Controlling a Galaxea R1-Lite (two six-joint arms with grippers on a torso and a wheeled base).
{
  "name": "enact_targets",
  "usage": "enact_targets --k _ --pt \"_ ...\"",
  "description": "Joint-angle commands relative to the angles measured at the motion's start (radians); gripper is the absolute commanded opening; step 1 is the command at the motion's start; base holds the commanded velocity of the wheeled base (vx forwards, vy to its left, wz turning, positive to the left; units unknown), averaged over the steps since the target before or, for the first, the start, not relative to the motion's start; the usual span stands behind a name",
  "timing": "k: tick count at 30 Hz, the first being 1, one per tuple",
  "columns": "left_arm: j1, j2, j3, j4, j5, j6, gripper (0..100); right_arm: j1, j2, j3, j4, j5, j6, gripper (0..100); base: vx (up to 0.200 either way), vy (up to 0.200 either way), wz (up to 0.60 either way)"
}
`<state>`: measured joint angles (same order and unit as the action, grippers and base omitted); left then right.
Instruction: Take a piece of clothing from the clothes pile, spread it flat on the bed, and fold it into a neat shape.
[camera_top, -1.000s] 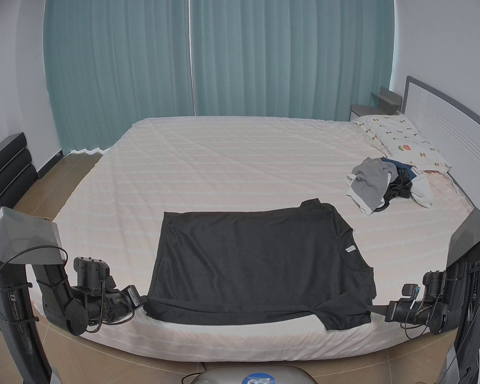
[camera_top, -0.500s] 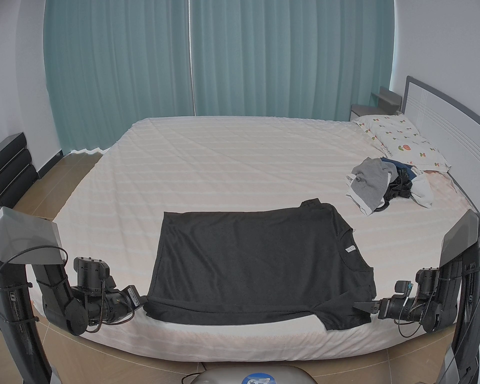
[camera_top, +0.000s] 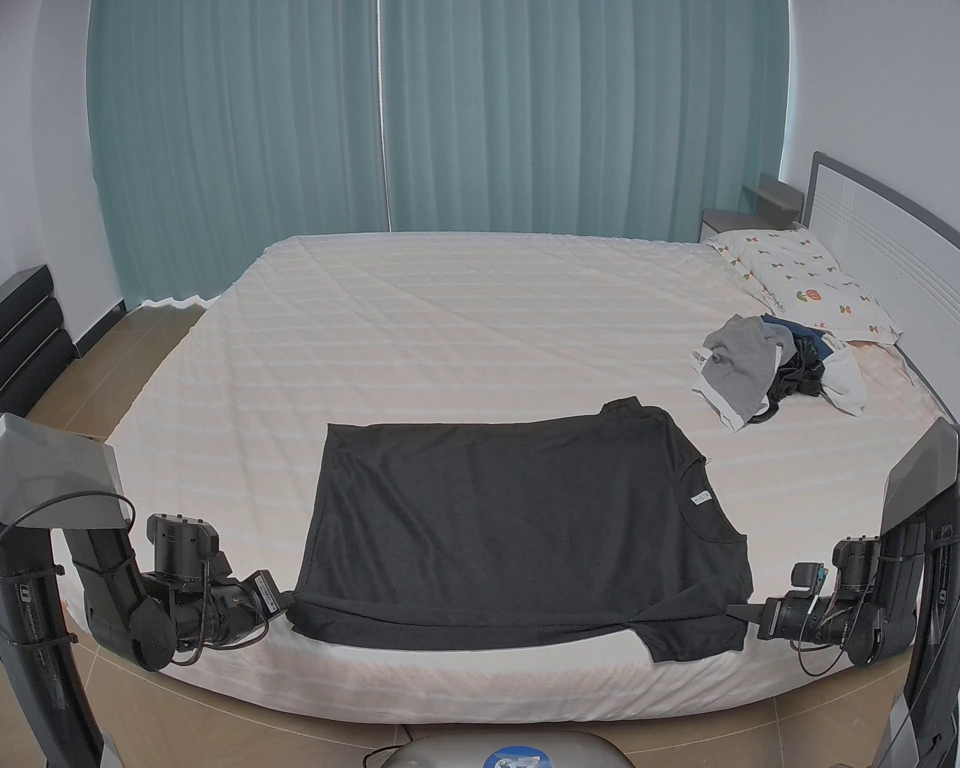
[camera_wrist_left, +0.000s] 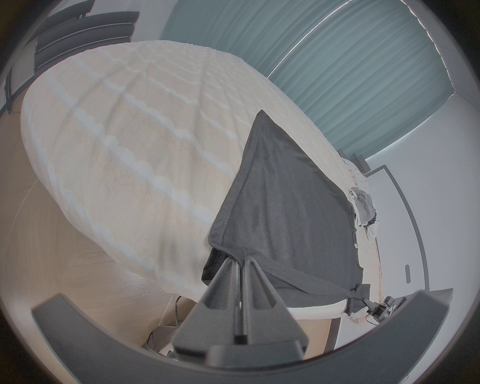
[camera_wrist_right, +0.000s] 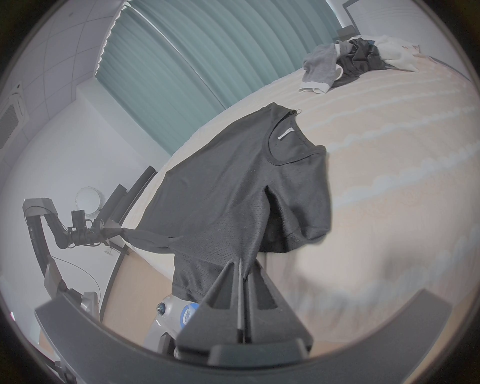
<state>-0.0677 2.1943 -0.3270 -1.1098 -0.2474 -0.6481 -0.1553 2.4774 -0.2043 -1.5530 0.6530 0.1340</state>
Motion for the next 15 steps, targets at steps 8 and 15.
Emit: enact_targets --k 8,15 --pt "0.005 -0.054 0.020 0.001 0.034 0.018 0 -0.049 -0.124 0.140 -0.010 0.020 -0.010 0 0.000 0.000 0.00" --pt "-0.001 -0.083 0.069 -0.001 0.053 0.088 0 -0.067 -0.143 0.190 -0.012 0.019 -0.030 0 0.000 0.000 0.00"
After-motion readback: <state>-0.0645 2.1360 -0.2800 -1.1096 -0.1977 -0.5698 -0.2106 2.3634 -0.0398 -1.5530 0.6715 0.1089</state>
